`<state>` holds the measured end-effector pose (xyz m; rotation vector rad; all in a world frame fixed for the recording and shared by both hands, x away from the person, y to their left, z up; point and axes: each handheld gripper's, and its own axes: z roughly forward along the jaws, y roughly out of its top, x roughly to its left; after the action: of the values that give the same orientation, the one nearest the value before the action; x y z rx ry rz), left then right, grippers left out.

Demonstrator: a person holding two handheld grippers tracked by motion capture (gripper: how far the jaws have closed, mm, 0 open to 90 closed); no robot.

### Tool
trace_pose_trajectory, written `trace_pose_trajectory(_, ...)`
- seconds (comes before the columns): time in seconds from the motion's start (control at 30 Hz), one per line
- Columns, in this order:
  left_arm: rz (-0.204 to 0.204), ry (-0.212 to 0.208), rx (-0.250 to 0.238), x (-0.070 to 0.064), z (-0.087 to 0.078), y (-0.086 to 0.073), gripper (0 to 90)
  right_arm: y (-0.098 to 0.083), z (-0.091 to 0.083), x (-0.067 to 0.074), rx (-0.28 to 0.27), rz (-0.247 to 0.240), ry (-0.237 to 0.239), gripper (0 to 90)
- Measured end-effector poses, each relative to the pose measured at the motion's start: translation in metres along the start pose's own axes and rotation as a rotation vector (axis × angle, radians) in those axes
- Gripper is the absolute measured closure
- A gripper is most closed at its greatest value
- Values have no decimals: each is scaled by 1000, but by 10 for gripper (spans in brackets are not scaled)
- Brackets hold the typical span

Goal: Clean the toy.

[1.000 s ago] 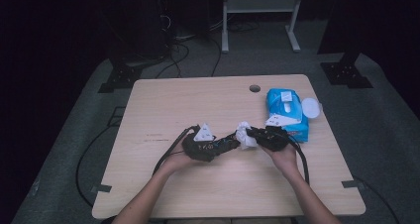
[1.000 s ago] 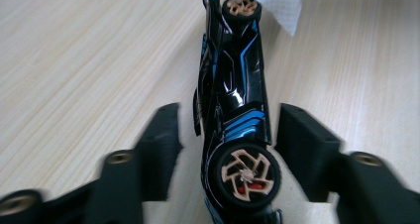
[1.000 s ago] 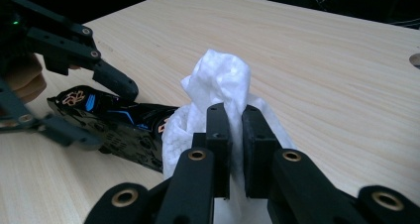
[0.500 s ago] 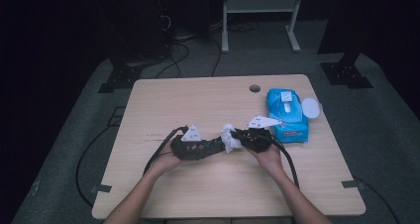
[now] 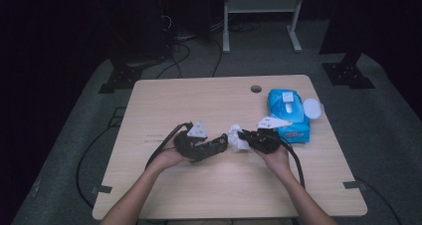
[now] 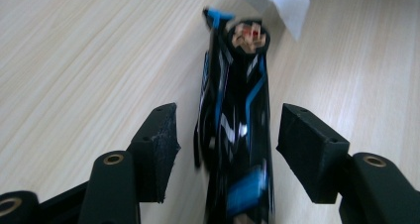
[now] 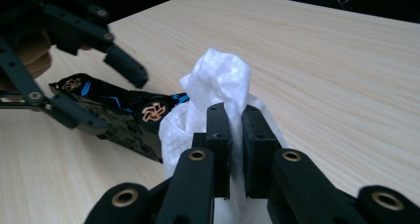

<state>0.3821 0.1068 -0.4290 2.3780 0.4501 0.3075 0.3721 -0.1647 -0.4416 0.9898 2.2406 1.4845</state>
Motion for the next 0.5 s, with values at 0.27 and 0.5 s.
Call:
trace_pose_trajectory(0.27,72,1,171,-4,28,26,410,-8,-1,-5,13,19,7,833)
trace_pose_trajectory(0.5,110,15,155,-7,28,28,569,-8,-1,-4,6,34,24,833)
